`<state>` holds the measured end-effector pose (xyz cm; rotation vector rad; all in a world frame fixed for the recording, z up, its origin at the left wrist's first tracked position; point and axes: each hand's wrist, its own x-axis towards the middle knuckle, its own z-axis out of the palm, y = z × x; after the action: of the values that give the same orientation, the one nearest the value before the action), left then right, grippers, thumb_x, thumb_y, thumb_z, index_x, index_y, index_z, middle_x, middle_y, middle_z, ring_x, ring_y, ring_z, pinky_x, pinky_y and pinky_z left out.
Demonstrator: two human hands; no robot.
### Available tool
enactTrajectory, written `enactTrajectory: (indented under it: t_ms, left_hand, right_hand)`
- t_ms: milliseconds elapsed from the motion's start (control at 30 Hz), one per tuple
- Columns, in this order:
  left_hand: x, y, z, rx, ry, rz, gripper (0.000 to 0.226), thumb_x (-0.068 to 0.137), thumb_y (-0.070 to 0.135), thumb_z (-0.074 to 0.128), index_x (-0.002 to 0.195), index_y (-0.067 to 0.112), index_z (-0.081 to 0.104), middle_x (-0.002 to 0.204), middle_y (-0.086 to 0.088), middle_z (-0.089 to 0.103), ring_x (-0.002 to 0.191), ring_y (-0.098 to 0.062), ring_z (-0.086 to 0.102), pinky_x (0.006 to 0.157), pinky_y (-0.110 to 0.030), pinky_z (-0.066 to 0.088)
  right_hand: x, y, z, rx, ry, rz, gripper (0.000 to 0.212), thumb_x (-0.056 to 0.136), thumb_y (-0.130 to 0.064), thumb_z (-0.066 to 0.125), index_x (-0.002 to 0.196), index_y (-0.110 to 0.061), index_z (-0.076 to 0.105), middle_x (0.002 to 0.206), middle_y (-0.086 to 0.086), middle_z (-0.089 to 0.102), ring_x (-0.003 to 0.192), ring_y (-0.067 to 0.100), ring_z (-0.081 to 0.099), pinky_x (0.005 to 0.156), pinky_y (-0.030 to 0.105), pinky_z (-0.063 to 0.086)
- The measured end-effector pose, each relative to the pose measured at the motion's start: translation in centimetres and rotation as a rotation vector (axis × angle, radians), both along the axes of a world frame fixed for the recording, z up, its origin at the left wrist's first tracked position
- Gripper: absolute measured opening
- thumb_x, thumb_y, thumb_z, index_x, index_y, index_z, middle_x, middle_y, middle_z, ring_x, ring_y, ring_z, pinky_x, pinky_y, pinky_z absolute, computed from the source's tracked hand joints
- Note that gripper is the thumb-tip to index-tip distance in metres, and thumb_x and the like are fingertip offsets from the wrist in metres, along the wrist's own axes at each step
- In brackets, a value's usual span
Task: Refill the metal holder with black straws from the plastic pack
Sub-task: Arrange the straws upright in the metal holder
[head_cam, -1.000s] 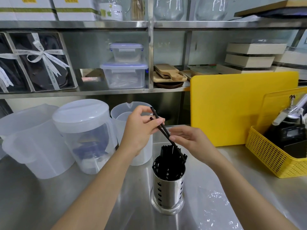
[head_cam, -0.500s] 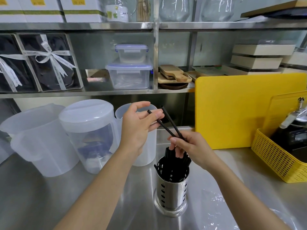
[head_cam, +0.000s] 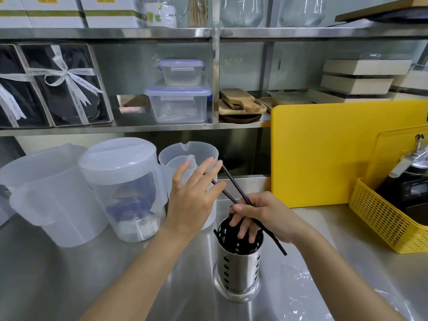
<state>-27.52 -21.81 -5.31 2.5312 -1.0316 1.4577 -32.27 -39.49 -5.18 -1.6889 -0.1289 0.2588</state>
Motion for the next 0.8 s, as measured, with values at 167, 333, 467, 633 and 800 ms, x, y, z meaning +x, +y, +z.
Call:
enactTrajectory:
  t_ms: [167, 333, 467, 633, 800]
  left_hand:
    - [1.8, 2.0, -1.3, -0.109, 0.140, -0.022, 0.020, 0.082, 0.007, 0.054, 0.087, 0.010, 0.073, 0.094, -0.007, 0.075, 0.091, -0.024, 0.071, 0.099, -0.042, 0.044]
    - [0.4, 2.1, -1.5, -0.490, 0.819, 0.011, 0.015, 0.087, 0.016, 0.060, 0.096, 0.014, 0.072, 0.091, -0.006, 0.074, 0.084, -0.030, 0.067, 0.075, -0.040, 0.053]
    - [0.4, 1.6, -1.6, -0.520, 0.850, -0.007, 0.014, 0.087, 0.017, 0.060, 0.095, 0.014, 0.070, 0.084, -0.006, 0.073, 0.081, -0.028, 0.064, 0.075, -0.038, 0.050]
    - [-0.2, 0.9, -2.2, -0.465, 1.008, -0.055, 0.011, 0.087, 0.023, 0.060, 0.093, 0.023, 0.070, 0.081, -0.001, 0.073, 0.082, -0.024, 0.065, 0.079, -0.039, 0.050]
    - [-1.4, -0.4, -2.0, -0.446, 1.083, -0.201, 0.019, 0.088, 0.033, 0.058, 0.098, 0.021, 0.068, 0.095, 0.003, 0.068, 0.095, -0.014, 0.060, 0.087, -0.028, 0.047]
  right_hand:
    - [0.1, -1.3, 0.3, 0.030, -0.065, -0.246, 0.024, 0.095, -0.017, 0.046, 0.080, -0.004, 0.061, 0.064, 0.011, 0.065, 0.048, 0.018, 0.060, 0.045, 0.023, 0.049]
    - [0.2, -2.6, 0.5, 0.251, -0.183, -0.358, 0.021, 0.094, -0.018, 0.048, 0.086, -0.006, 0.063, 0.048, -0.001, 0.045, 0.037, 0.009, 0.027, 0.036, 0.019, 0.022]
    - [0.2, -1.7, 0.8, 0.327, -0.226, -0.310, 0.018, 0.085, -0.007, 0.057, 0.101, -0.014, 0.063, 0.050, -0.007, 0.041, 0.037, 0.006, 0.029, 0.037, 0.017, 0.024]
    - [0.1, -0.8, 1.6, 0.374, -0.314, -0.301, 0.012, 0.083, -0.009, 0.058, 0.090, -0.009, 0.068, 0.051, -0.004, 0.045, 0.037, 0.005, 0.033, 0.037, 0.015, 0.028]
    - [0.4, -0.5, 1.9, 0.325, -0.370, -0.372, 0.017, 0.089, -0.017, 0.054, 0.079, -0.007, 0.064, 0.047, -0.008, 0.045, 0.037, 0.005, 0.034, 0.037, 0.016, 0.029]
